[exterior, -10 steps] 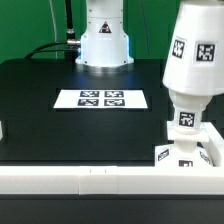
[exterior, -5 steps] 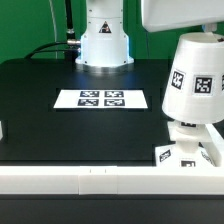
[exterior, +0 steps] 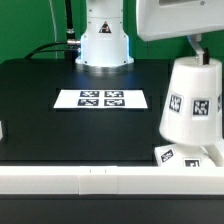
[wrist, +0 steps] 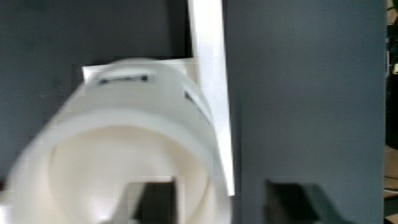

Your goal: Assemble lamp

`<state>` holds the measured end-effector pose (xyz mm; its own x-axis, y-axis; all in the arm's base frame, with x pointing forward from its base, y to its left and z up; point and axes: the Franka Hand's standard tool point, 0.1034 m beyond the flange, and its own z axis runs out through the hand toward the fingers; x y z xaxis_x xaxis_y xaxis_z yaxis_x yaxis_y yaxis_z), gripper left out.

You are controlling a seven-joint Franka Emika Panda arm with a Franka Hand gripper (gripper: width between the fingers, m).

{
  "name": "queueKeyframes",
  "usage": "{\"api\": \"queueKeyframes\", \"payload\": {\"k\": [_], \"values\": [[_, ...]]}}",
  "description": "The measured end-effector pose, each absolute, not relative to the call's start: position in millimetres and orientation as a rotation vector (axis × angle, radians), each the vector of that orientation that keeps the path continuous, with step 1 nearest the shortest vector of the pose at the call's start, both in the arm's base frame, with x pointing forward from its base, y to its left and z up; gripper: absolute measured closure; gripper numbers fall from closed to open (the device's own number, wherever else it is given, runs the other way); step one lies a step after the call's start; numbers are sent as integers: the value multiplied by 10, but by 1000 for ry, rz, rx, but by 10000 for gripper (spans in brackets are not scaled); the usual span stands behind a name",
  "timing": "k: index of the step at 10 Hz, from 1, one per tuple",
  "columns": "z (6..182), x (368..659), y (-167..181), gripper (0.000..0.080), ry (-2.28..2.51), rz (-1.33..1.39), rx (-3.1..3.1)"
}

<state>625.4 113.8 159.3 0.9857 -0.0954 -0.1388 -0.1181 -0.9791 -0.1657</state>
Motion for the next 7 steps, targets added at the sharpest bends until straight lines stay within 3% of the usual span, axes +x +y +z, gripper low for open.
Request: {"api": "queueKeyframes", "payload": {"k": [1, 2, 3, 4, 5, 7], "values": [[1593, 6254, 1137, 498, 160, 194, -2957], [1597, 6251, 1137, 317, 162, 197, -2957], [1616, 6241, 1139, 187, 163, 202, -2956], [1663, 6210, 1145, 187, 178, 224, -2955], [1757, 6146, 1166, 117, 202, 280, -2952], [1934, 6127, 1221, 105, 226, 384, -2977]]}}
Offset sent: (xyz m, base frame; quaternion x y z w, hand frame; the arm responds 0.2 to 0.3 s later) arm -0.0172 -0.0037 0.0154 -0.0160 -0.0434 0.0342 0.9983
